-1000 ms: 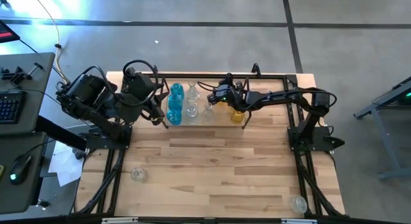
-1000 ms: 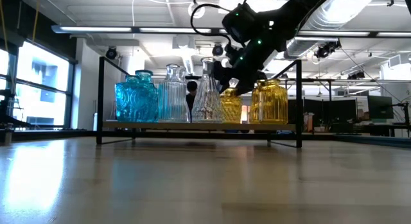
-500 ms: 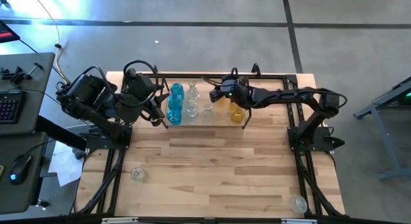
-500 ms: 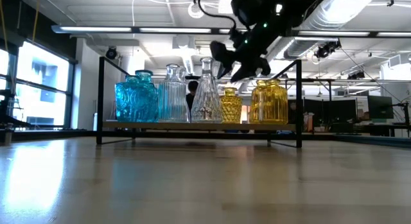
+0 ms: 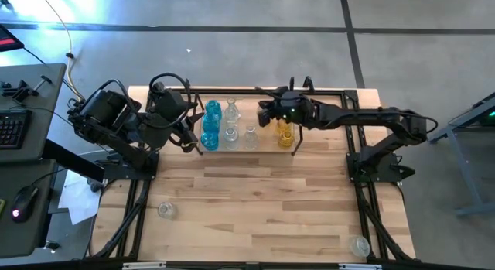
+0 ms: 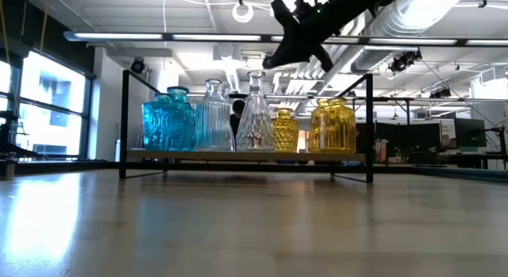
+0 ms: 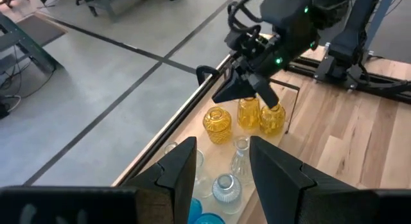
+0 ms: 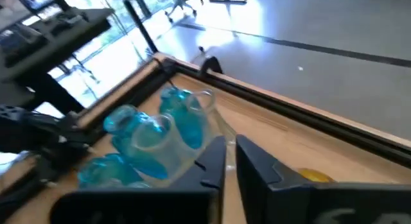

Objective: Sort vases onto shelf
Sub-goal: Put the yellow vase on the shelf aligned with the other yellow vases

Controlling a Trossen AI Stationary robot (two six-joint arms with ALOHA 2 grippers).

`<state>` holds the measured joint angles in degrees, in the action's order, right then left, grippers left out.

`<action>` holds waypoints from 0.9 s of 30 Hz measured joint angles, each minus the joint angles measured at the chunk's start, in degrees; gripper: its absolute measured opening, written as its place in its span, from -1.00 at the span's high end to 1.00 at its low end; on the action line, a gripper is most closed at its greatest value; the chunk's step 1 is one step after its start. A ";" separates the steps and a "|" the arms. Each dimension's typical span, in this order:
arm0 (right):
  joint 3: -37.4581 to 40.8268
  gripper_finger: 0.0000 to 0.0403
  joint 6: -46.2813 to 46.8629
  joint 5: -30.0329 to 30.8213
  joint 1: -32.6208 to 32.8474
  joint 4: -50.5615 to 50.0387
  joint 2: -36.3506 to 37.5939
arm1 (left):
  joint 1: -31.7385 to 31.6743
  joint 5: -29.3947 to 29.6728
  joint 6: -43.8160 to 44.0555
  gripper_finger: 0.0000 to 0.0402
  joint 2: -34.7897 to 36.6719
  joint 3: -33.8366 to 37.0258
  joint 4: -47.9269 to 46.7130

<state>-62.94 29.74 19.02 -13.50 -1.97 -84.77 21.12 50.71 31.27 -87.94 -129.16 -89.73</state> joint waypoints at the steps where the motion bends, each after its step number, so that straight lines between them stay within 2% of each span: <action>1: -0.11 0.94 0.09 -0.57 -0.02 0.43 0.04 | 0.00 0.00 0.00 0.32 0.00 0.00 -0.01; 4: -3.06 0.91 2.82 -5.42 -1.34 -1.97 -0.62 | 0.00 0.00 0.00 0.32 0.00 0.00 -0.01; 7: -9.38 0.98 1.41 -11.50 -3.13 -7.34 -2.17 | 0.00 0.01 0.01 0.32 0.02 0.00 0.00; 10: -19.76 0.98 -0.30 -15.45 -5.64 -18.81 -5.30 | 0.00 0.01 0.01 0.32 0.04 0.00 0.02; 17: -44.39 1.00 -7.80 -31.44 -11.61 -49.05 -19.16 | 0.00 -0.01 0.12 0.32 0.04 0.00 0.04; 21: -54.74 1.00 -13.25 -32.63 -10.80 -60.32 -27.94 | 0.00 0.01 0.07 0.32 0.04 0.00 0.02; 27: -65.19 1.00 -15.64 -32.43 -9.24 -66.87 -37.23 | 0.00 -0.01 0.02 0.32 0.04 0.00 0.02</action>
<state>-128.12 14.09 -13.41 -22.73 -68.84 -122.00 21.12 50.70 31.30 -87.90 -129.16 -89.71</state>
